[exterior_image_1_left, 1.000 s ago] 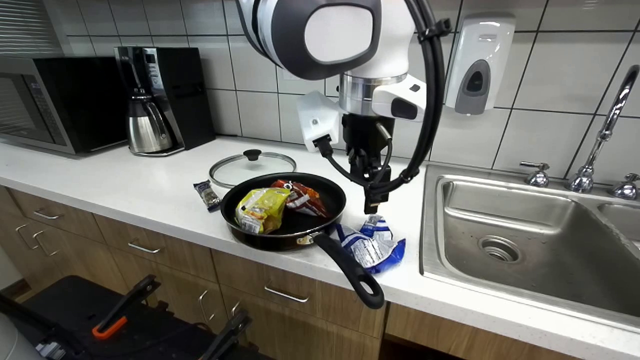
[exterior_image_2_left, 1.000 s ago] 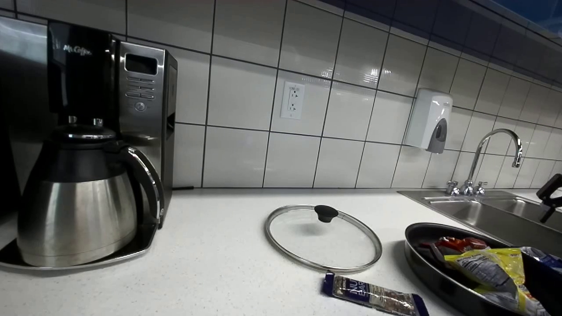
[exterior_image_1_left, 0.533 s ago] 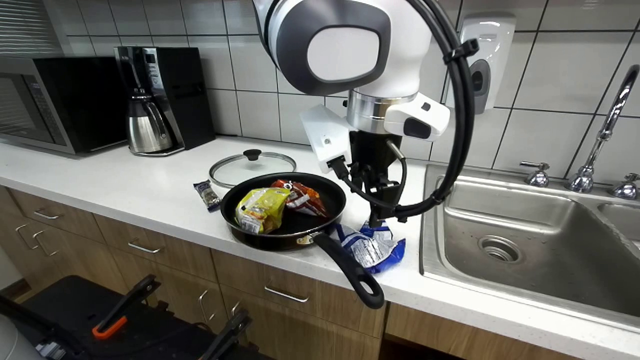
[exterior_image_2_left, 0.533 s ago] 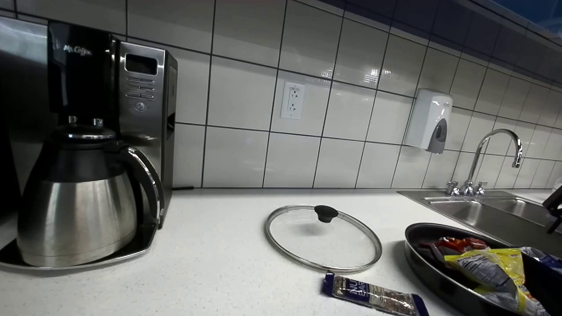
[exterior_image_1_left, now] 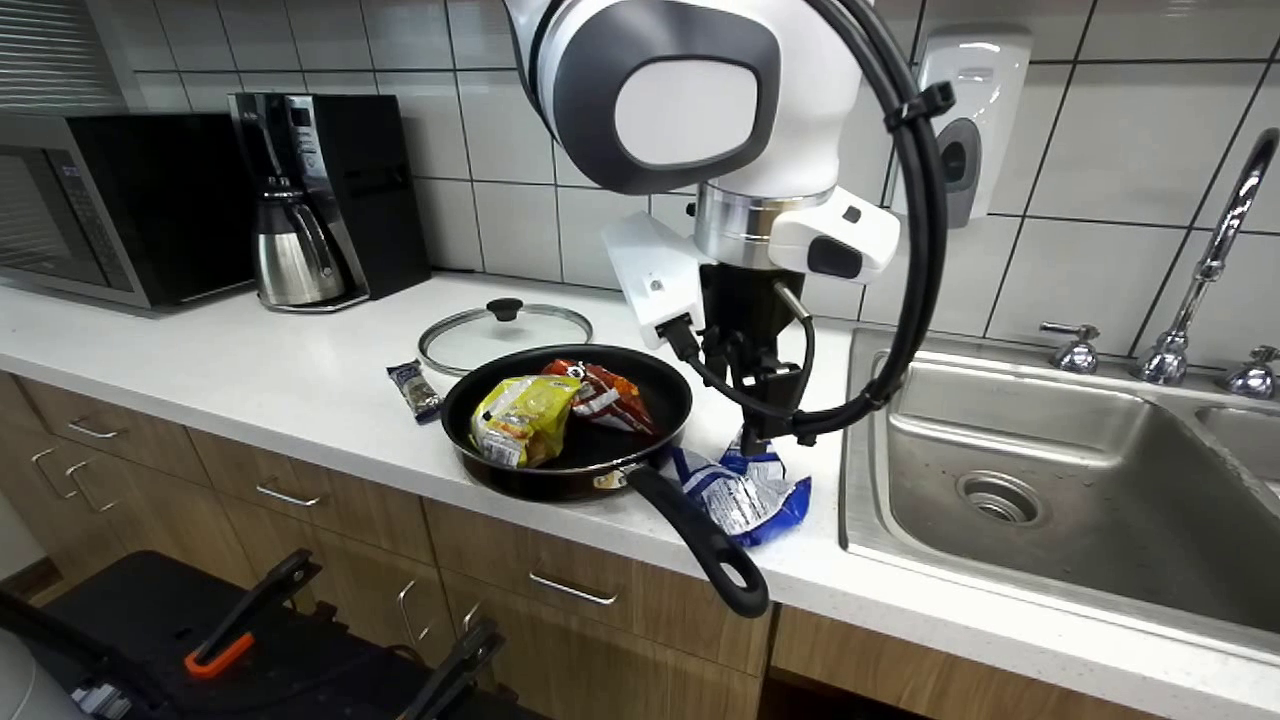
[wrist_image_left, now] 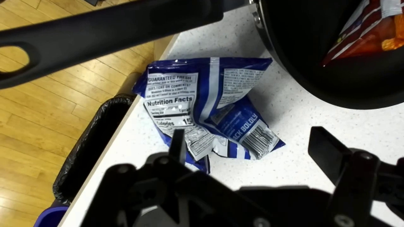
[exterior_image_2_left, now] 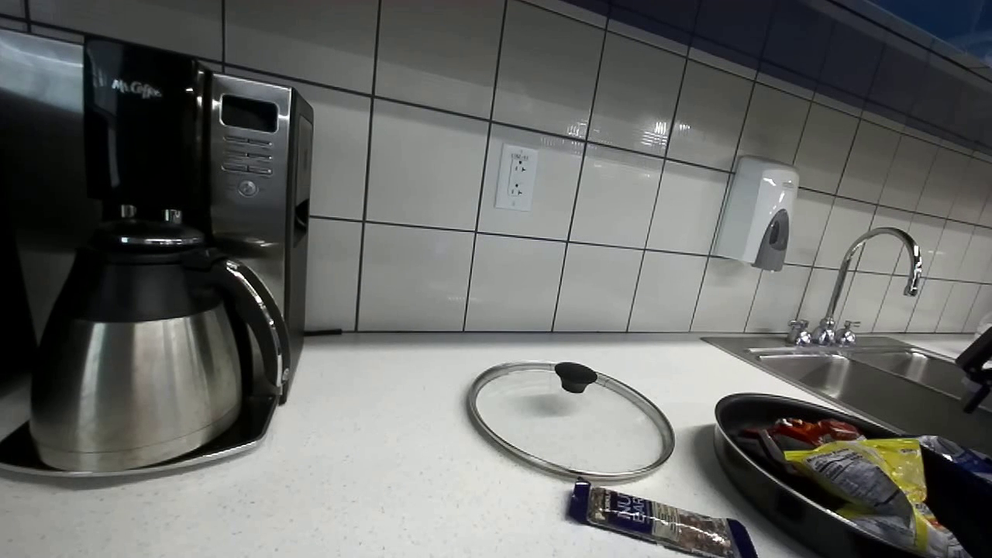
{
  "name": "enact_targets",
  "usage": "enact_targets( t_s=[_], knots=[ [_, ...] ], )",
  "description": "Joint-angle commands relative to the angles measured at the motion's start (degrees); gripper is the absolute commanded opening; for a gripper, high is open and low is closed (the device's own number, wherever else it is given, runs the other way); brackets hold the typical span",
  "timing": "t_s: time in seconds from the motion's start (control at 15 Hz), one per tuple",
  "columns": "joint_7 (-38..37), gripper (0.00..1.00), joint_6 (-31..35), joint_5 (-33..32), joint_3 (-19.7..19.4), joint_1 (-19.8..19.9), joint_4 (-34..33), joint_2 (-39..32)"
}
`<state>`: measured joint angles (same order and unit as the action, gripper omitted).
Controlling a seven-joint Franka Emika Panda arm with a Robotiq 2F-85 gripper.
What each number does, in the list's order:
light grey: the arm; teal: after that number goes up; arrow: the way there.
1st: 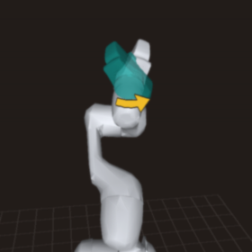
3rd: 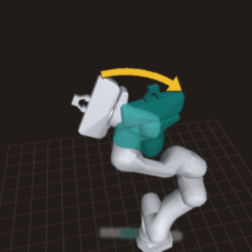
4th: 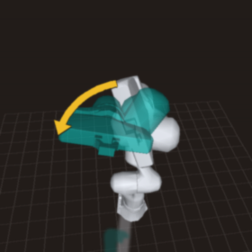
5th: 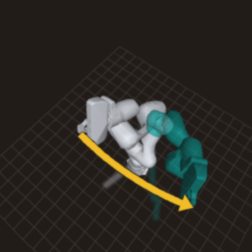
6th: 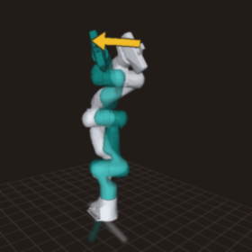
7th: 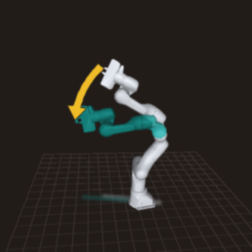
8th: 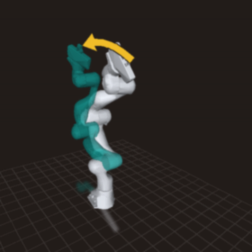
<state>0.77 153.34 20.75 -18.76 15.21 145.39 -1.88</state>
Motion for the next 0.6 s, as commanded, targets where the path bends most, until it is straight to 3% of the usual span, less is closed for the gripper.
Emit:
enact_targets(
  t_s=[0.0, 0.53],
  knots=[
    [1.9, 1.00, 2.1, 1.8, 0.9, 1.0, -0.5, -1.3],
    [6.6, 1.00, 1.3, 1.5, 0.0, 0.6, -1.6, -4.0]
  ],
)
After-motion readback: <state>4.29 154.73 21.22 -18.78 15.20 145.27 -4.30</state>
